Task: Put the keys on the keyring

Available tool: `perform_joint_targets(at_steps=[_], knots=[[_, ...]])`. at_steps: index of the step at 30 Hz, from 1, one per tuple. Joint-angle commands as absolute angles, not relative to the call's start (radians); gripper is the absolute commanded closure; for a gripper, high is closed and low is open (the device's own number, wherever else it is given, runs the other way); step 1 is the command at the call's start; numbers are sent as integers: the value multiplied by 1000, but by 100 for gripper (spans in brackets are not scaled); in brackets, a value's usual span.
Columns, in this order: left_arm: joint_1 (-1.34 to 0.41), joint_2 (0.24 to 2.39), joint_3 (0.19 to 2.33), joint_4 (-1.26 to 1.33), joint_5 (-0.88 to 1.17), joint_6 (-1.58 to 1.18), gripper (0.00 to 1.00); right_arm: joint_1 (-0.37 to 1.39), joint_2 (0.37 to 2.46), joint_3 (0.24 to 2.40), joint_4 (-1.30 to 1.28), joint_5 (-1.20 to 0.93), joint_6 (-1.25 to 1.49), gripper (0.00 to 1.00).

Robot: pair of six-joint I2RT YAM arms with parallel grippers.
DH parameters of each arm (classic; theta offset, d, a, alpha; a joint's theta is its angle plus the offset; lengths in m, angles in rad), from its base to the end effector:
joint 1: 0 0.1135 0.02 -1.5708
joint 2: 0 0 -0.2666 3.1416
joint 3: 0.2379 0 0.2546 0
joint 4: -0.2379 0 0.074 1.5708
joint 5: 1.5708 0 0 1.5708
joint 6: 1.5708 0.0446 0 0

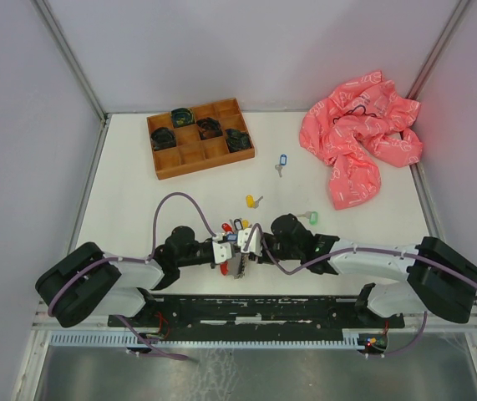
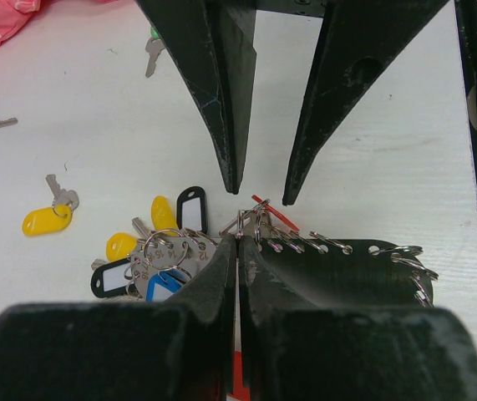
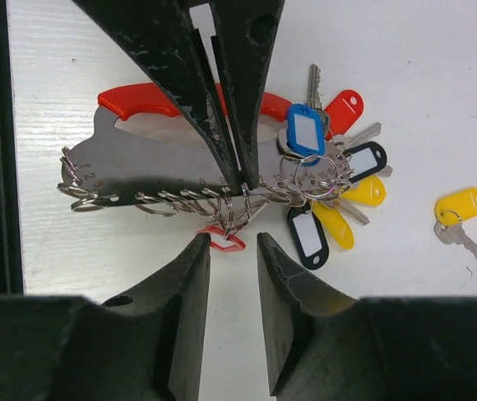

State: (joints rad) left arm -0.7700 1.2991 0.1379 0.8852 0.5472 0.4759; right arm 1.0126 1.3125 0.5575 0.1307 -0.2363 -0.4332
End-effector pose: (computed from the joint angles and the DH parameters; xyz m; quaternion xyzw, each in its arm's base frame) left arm 0.1345 -0.1628 0.1367 0.5804 0.5286 -0.2983 0.5428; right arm 0.1333 0.2332 0.1768 -0.6250 0.6273 0.2298 0.4038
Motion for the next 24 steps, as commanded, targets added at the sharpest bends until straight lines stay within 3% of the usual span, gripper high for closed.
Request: perform_joint_targets(at_steps=[1, 7, 19, 24], knots=[[-772, 1285, 169, 951, 535, 455, 97, 1017, 1339, 548, 222, -232, -395, 64], [-773, 1292, 170, 954, 537, 454, 97, 1016, 1360, 549, 256, -221, -396, 72], [-773, 1285, 169, 953, 532, 448, 97, 1017, 1335, 562, 191, -180, -444, 98], [-773, 1288, 167, 966, 524, 427, 95, 1019, 1305, 591, 140, -172, -490, 99]])
